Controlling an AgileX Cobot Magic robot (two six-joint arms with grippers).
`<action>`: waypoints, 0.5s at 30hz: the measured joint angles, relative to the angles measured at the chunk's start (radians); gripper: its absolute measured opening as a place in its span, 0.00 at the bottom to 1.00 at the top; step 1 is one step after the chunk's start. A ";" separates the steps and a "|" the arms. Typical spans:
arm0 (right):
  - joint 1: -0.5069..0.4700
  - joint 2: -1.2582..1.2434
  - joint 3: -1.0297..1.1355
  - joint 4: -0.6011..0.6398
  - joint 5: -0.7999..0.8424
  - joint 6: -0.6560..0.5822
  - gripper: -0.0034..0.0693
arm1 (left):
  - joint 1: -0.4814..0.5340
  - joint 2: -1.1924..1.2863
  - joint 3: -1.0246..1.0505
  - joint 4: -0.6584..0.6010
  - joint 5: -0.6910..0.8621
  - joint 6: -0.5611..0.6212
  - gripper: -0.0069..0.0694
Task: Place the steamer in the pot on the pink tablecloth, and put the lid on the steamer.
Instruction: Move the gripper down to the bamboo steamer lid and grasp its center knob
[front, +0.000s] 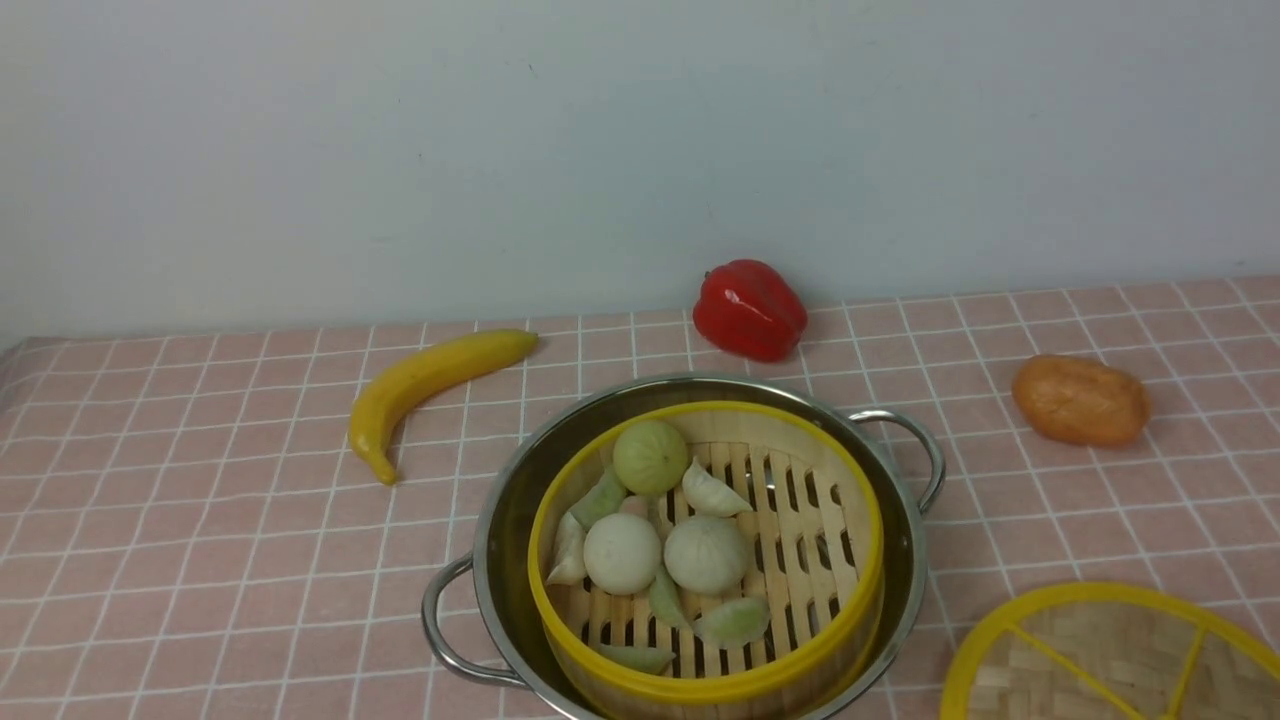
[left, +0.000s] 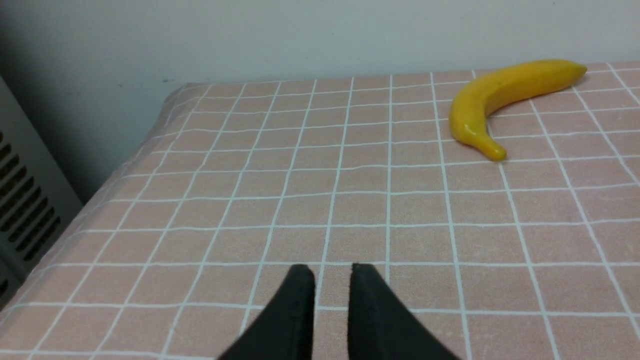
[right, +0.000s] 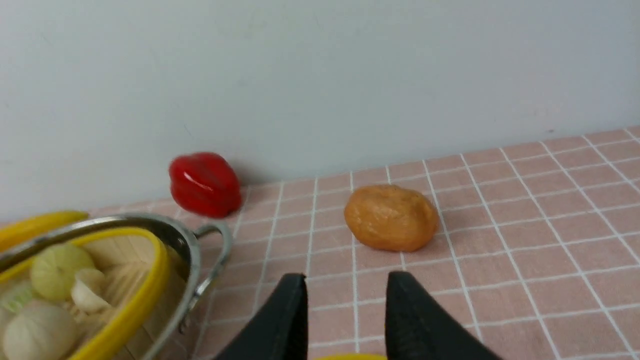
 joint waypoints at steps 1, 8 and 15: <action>0.000 0.000 -0.035 0.003 0.014 0.005 0.38 | 0.000 0.000 0.000 0.000 0.000 0.000 0.23; 0.000 -0.001 -0.127 0.116 -0.024 0.040 0.38 | 0.000 0.000 0.000 0.001 0.001 0.000 0.24; 0.002 -0.002 -0.148 0.296 -0.132 0.065 0.38 | 0.000 0.000 0.000 0.001 0.001 0.000 0.27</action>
